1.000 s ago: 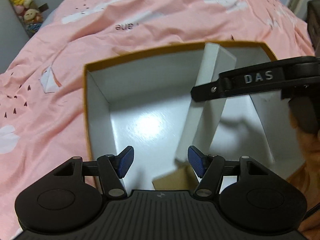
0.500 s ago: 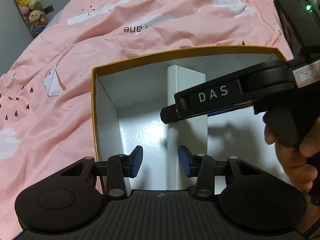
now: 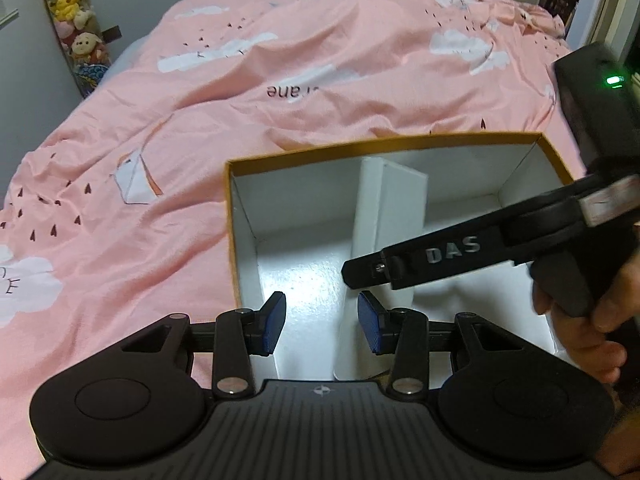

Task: Organize objects
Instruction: 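Lower the white box into the orange box with the right gripper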

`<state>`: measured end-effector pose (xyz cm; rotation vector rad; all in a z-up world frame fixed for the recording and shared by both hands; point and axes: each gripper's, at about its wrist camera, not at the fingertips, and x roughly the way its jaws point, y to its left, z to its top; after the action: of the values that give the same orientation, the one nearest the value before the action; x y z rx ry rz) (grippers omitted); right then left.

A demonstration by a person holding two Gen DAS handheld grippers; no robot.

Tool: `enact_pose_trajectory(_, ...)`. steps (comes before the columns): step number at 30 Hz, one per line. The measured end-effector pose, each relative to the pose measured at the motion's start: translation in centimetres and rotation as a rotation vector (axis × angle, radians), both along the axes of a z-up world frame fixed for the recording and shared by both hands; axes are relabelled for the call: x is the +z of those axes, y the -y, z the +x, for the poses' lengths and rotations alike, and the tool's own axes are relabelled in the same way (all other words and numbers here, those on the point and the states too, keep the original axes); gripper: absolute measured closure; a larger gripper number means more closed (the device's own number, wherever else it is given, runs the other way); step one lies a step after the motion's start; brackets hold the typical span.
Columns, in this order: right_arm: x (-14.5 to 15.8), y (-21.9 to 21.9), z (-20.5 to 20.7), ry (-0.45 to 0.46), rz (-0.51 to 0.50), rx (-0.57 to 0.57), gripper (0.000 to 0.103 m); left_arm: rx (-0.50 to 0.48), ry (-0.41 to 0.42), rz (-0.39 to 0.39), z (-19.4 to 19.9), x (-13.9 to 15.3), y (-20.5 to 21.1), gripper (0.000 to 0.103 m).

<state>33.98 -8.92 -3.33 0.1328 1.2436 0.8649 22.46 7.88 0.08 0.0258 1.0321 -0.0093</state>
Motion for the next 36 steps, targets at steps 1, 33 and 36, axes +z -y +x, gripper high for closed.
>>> enact_pose_trajectory(1,-0.2,-0.3,0.2,-0.009,-0.005,-0.004,0.039,0.007,0.008,-0.003,-0.1,0.2,-0.2,0.053)
enact_pose_trajectory(33,0.0,-0.4,-3.0,-0.044,-0.047,0.128,0.041,0.143,0.131,-0.142,-3.4,2.5,-5.0,0.056)
enact_pose_trajectory(36,-0.3,0.0,-4.0,-0.089,-0.098,0.151,0.038,0.146,0.136,-0.165,-3.9,2.3,-4.9,0.056)
